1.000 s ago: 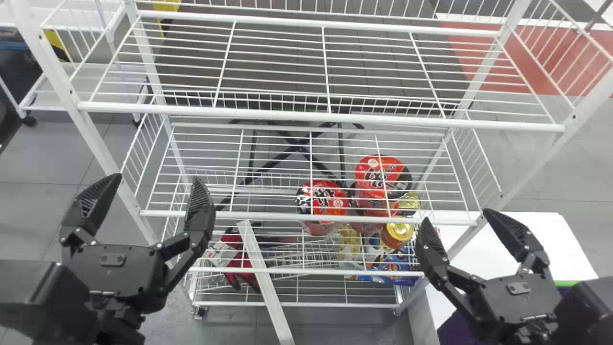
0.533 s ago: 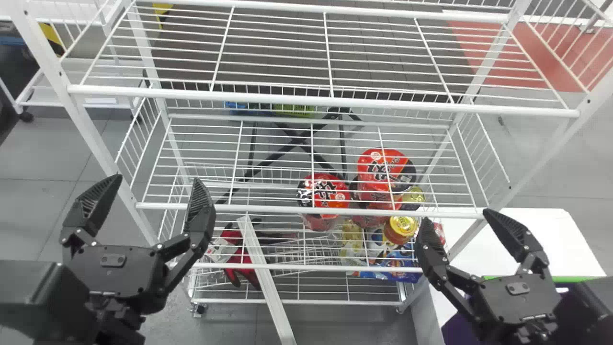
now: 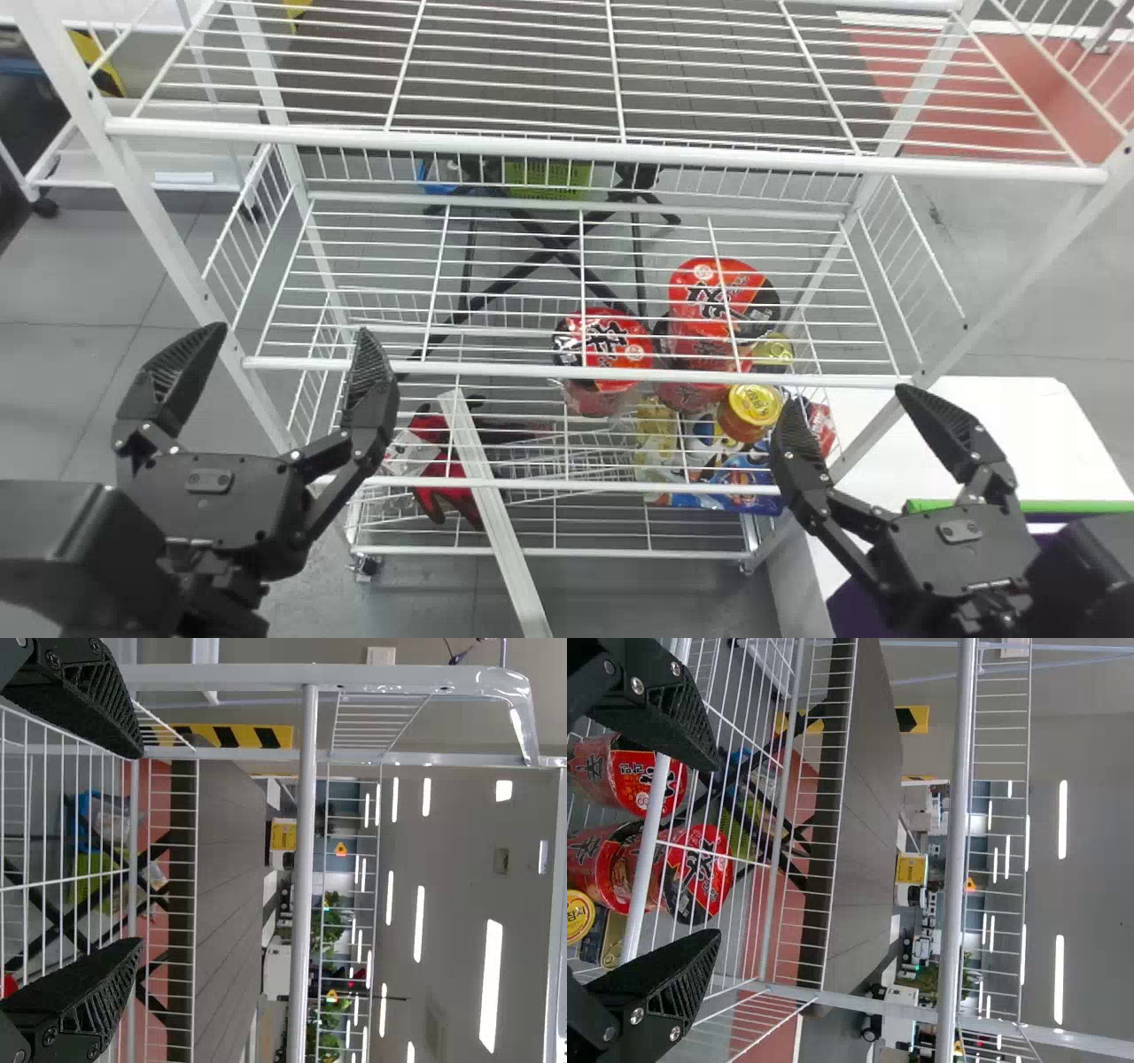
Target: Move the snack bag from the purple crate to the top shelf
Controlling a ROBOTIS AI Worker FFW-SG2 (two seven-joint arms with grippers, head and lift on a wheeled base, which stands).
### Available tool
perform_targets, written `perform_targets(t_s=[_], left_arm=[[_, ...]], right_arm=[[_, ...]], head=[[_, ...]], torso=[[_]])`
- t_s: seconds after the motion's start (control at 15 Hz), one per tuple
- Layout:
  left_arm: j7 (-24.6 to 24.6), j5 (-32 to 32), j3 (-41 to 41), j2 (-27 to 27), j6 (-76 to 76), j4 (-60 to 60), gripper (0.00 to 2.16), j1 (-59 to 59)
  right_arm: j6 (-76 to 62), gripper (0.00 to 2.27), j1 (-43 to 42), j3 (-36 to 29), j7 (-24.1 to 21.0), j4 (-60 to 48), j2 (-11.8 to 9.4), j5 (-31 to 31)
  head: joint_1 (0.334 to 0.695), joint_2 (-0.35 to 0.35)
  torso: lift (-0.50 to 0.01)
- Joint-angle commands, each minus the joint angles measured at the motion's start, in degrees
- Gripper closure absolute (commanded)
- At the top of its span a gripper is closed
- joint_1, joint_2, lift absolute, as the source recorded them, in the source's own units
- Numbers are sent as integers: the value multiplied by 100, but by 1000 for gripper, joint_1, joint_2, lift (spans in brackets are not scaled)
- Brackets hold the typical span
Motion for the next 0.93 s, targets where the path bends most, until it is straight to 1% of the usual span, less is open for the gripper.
perform_targets(t_s=[0.0, 0.87], left_arm=[[-1, 21, 14, 2, -2, 17, 56, -5], [7, 21, 22, -6, -2, 88, 56, -57]], right_arm=[[0, 174, -13, 8, 0, 11, 6, 0], [0, 174, -66, 26, 18, 126, -2, -44]], head=[[695, -70], [695, -64]], torso=[[-315], [-367]])
